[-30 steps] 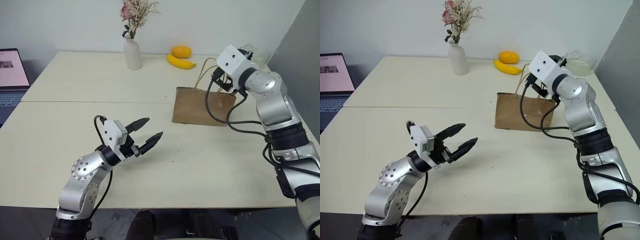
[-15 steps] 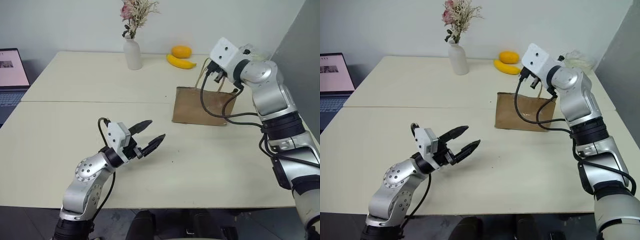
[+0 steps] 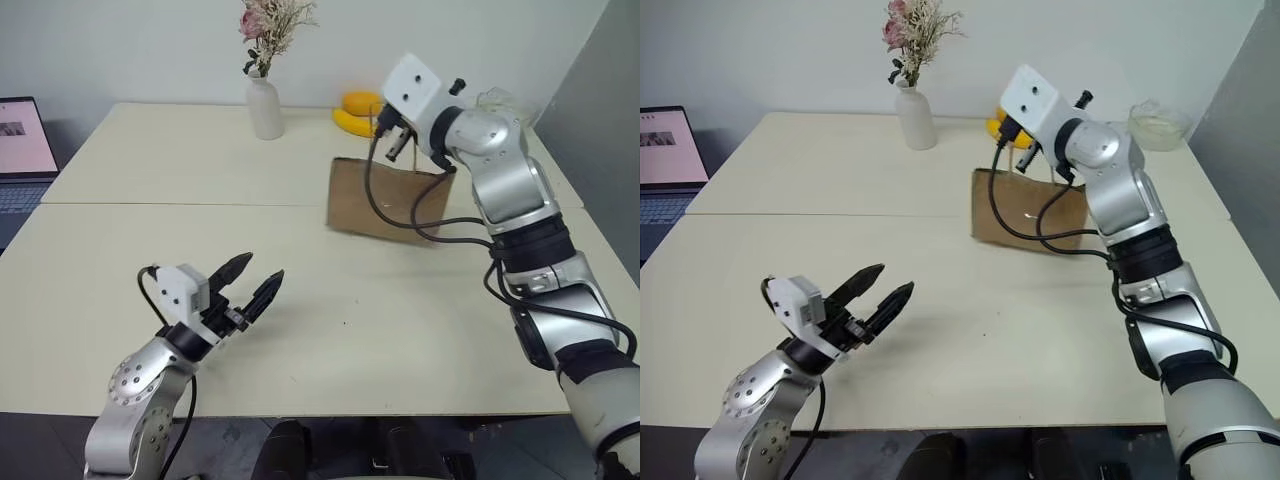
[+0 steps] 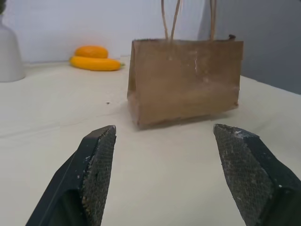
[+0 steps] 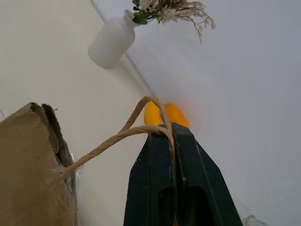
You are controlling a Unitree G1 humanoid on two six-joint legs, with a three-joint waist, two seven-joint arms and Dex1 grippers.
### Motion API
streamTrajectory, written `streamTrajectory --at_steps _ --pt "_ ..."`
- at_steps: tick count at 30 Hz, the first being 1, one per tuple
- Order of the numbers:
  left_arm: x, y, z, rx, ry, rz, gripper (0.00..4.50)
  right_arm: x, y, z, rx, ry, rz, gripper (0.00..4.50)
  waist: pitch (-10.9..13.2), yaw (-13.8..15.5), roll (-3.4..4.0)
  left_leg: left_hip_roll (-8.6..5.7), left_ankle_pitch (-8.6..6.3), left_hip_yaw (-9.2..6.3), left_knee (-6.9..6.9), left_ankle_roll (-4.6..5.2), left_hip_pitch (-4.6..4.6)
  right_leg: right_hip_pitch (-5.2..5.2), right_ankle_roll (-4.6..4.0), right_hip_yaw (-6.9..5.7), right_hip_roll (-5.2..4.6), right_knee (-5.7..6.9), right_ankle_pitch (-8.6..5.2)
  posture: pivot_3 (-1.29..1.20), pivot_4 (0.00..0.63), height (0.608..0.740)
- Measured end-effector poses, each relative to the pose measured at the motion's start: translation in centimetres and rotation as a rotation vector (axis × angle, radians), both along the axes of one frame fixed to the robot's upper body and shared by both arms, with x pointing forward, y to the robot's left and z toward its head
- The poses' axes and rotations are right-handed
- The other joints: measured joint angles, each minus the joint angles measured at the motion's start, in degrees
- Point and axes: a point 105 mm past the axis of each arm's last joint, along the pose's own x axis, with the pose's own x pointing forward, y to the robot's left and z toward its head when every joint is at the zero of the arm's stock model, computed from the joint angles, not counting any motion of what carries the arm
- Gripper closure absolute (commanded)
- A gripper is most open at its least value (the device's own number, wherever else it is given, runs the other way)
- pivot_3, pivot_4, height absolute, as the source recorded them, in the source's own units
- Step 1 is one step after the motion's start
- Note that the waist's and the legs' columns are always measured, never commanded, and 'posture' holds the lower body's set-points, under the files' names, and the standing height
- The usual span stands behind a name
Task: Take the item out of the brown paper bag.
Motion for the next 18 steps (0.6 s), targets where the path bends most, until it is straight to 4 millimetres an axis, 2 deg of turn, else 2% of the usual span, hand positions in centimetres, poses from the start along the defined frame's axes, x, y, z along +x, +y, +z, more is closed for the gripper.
streamTrajectory --at_steps 5,12,18 --pt "-0.5 0.7 -0.5 0.009 0.022 0.031 1.01 0.6 1.8 -0.1 0.044 0.019 0.027 4.49 0.0 0.1 0.00 0.00 0.00 -0.01 0.00 0.00 0.00 0.01 -0.02 -0.04 0.00 0.00 0.01 0.00 0.150 0.740" --pt "-0.6 -0.2 -0.2 0.010 0.007 0.007 1.01 1.2 3.7 -0.4 0.026 0.011 0.089 4.49 0.0 0.1 0.02 0.00 0.00 0.01 -0.01 0.00 -0.03 0.00 -0.02 -0.02 0.00 -0.03 0.01 0.00 0.150 0.740" --pt "-0.5 -0.7 -0.3 0.021 0.004 -0.004 1.01 1.3 4.3 0.0 -0.017 -0.031 0.118 4.49 0.0 0.1 0.03 0.01 0.00 0.00 -0.01 0.00 -0.02 -0.01 -0.02 -0.03 0.01 -0.01 0.01 0.00 0.150 0.740"
